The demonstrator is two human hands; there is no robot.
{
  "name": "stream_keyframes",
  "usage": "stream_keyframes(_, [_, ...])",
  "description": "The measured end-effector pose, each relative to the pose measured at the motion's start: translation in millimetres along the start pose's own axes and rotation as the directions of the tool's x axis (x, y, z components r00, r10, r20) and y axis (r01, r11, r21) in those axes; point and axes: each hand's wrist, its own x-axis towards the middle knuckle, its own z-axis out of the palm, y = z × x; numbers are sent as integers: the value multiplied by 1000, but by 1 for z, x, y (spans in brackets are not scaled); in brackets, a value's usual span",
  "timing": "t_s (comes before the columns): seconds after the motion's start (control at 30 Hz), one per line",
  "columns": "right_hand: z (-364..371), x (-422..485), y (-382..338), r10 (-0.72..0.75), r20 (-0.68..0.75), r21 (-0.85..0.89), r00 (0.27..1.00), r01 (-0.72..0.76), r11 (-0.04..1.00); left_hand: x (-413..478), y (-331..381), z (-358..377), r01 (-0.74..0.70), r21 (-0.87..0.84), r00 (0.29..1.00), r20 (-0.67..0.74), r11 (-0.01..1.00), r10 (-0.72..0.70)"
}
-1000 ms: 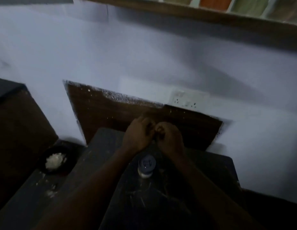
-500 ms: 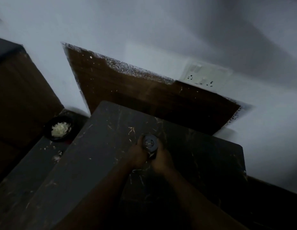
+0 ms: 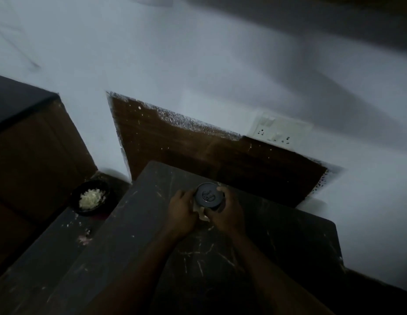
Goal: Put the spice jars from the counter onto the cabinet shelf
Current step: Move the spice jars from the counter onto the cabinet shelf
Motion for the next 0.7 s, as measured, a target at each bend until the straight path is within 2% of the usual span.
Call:
stream_keyframes(0.1, [-14,5,-32,-78,-108,137,991,93,986,6,17,-34,-128,-127,989,-91,984,117])
stream_keyframes(0.23, [-32,6,-82,-125,-195,359,973,189,914,11,33,-74,-209,-348,975,-142,914,169])
stream_keyframes(0.4, [-64,12,-160,-216,-349,493,912,374,786,17,70,-136,-381,-410,909,-329,829,255])
stream_keyframes(0.53, [-100,16,-232,-381,-425,425,821,552,717,21,112,-192,-547,-323,771,-554,772,315])
stream_keyframes(0.7, [-158,12,-320,-589,-461,345,663,746,570,19,183,-268,-685,-121,560,-718,718,413])
